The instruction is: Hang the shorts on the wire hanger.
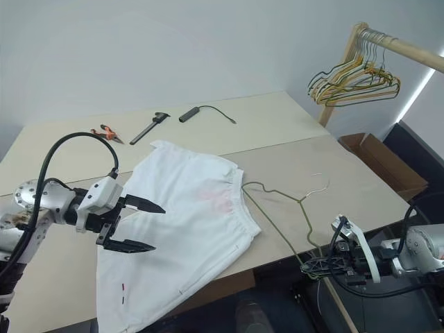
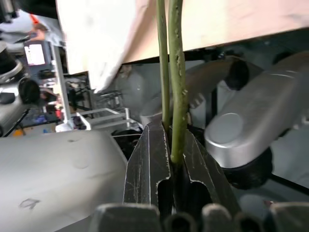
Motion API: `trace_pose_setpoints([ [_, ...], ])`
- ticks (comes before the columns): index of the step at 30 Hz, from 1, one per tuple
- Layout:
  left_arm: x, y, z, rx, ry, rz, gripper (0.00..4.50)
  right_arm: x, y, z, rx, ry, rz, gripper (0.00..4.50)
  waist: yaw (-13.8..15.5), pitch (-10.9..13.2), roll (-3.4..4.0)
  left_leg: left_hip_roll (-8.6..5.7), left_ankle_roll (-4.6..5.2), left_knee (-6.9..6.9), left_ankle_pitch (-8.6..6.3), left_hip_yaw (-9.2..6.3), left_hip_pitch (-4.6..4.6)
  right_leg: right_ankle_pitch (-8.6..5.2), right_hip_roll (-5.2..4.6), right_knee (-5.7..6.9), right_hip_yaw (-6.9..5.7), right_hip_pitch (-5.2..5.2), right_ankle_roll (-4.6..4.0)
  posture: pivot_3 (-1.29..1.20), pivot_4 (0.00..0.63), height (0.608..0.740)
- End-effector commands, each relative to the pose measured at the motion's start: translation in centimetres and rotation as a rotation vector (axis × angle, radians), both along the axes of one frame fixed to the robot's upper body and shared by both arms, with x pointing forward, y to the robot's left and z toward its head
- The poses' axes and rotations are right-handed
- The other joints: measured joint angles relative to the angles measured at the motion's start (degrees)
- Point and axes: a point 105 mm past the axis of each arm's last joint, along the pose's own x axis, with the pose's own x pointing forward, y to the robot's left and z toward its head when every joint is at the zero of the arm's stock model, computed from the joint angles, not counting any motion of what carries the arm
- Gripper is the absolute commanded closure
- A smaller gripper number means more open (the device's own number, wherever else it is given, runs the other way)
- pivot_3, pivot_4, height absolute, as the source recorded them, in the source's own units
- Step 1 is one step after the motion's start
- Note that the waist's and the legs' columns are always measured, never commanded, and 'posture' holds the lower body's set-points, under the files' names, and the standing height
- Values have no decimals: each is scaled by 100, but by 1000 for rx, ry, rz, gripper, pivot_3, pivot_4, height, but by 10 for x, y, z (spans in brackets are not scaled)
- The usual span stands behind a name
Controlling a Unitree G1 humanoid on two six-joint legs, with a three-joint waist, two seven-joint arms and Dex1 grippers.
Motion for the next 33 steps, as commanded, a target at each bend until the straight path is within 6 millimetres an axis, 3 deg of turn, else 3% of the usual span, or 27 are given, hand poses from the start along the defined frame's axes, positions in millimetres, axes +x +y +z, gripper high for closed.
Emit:
trace_pose_setpoints([
  [1,-2,-1,9,-10,-40,0,31,9,-4,1,-12,-23,-6,4500,17,0,1,0,0,1,0,0,1,0,0,0,0,0,0,-249,0,740],
  [18,-5,-1,4,-20,-41,22,31,17,4,-2,10,-47,24,4500,103,-1,1,-1,0,2,0,0,4,3,1,6,0,1,-5,-234,0,740],
  [33,-5,-1,3,-27,-43,32,31,0,3,-4,-3,-2,109,4500,107,-1,2,-1,0,5,0,1,8,7,1,11,1,2,-12,-231,0,740],
])
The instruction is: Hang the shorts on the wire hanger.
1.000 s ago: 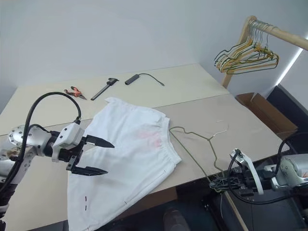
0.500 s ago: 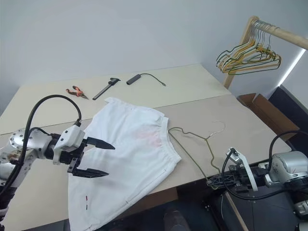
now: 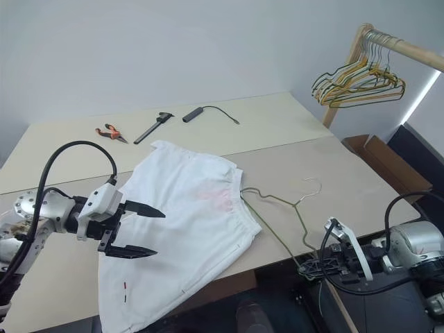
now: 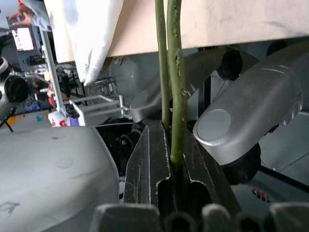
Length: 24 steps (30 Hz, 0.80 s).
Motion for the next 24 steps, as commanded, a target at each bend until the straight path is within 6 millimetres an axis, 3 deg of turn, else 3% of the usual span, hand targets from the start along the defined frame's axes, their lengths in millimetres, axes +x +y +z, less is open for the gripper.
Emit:
trace_pose_setpoints([
  [1,1,-1,11,-5,-58,-4,31,-1,1,9,22,-23,40,4500,-2,0,0,0,0,0,0,0,0,0,1,0,0,0,0,-230,0,740],
  [10,4,-2,12,-3,-77,3,31,9,4,24,77,-65,112,4500,-5,0,1,0,0,1,0,2,3,-1,0,2,2,0,1,-215,0,740],
  [24,3,-3,13,-2,-90,22,31,52,5,-1,7,-62,91,4500,13,0,1,-5,0,4,0,0,7,13,-3,19,1,1,-23,-173,0,740],
])
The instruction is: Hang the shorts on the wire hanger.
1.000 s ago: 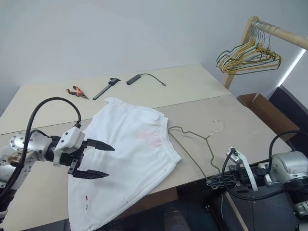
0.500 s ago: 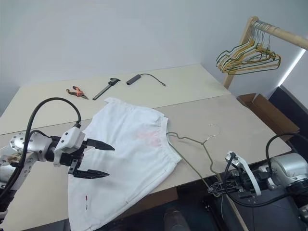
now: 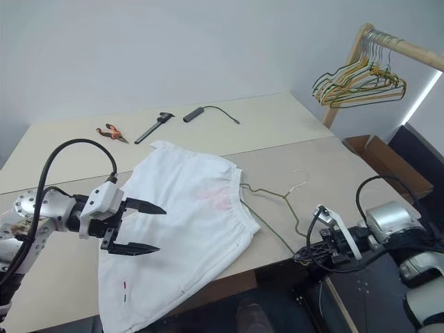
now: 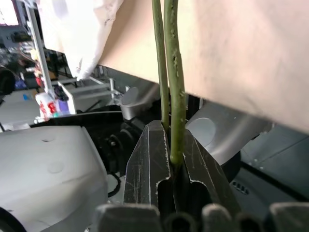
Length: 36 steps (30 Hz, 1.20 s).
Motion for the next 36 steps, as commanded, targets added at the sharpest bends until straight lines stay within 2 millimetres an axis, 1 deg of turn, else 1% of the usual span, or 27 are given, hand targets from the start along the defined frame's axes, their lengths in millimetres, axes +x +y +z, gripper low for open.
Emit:
trace_pose_setpoints([
  [1,0,0,10,-4,-52,8,31,13,2,10,59,-51,3,4500,4,0,0,0,0,1,0,0,2,0,0,2,0,1,0,-173,0,740],
  [6,-1,0,11,-10,-53,16,31,25,11,16,109,-75,-14,4500,10,0,0,-1,0,0,0,-1,4,0,0,5,0,2,-1,-167,0,740],
  [10,-1,0,11,-13,-54,18,31,26,18,13,114,-75,14,4500,22,0,1,-1,0,1,0,-3,4,0,0,6,0,3,-1,-161,0,740],
  [13,0,0,11,-13,-56,22,31,32,22,18,136,-93,15,4500,32,0,1,-2,0,1,0,-3,3,0,-1,7,0,2,-1,-153,0,740],
  [19,-1,0,11,-15,-56,27,31,45,24,20,118,-77,-30,4500,32,-1,1,-2,0,1,0,-2,5,1,-1,9,0,2,-2,-137,0,740],
  [27,-5,0,9,-18,-51,35,31,50,38,21,122,-69,9,4500,145,-1,2,-2,0,1,0,-4,5,1,-1,12,0,1,-2,-116,0,740],
  [31,-6,0,8,-19,-49,38,31,54,41,21,117,-98,39,4500,171,-1,3,-2,0,1,0,-5,6,1,-1,15,-1,1,-3,-108,0,740],
  [36,-7,-1,6,-21,-46,43,31,68,45,18,88,-120,-1,4500,178,-1,3,-2,-1,2,0,-5,5,2,0,16,-2,0,-4,-99,0,740],
])
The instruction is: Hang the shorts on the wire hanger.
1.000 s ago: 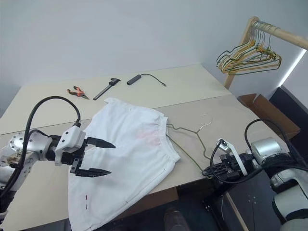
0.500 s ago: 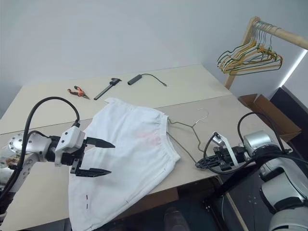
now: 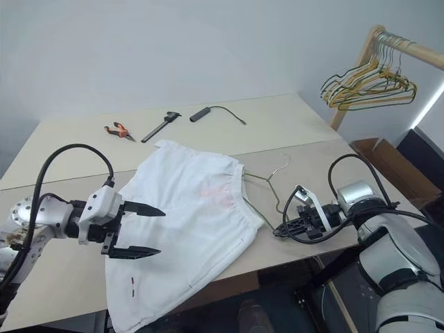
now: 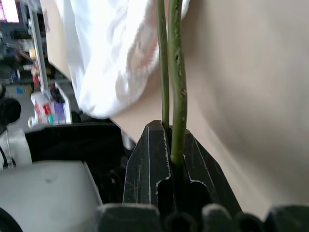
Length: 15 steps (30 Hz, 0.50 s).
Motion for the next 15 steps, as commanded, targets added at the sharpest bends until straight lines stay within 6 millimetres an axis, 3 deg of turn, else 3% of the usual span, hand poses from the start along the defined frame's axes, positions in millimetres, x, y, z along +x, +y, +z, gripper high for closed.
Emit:
trace_pose_setpoints([
  [1,-1,-1,9,-1,-39,-2,31,11,3,13,50,-64,7,4500,8,0,1,-1,0,0,0,0,0,0,0,1,0,-1,0,-98,0,740],
  [8,-2,-1,9,-4,-41,9,31,20,6,13,44,-105,-14,4500,97,0,2,-2,-1,0,0,-3,-2,0,-1,3,-3,-1,0,-87,0,740],
  [15,-2,-1,10,-13,-45,25,31,37,-2,27,44,-237,-72,4500,122,0,2,-2,-1,0,0,-4,-1,1,-1,4,-3,-1,-1,-94,0,740],
])
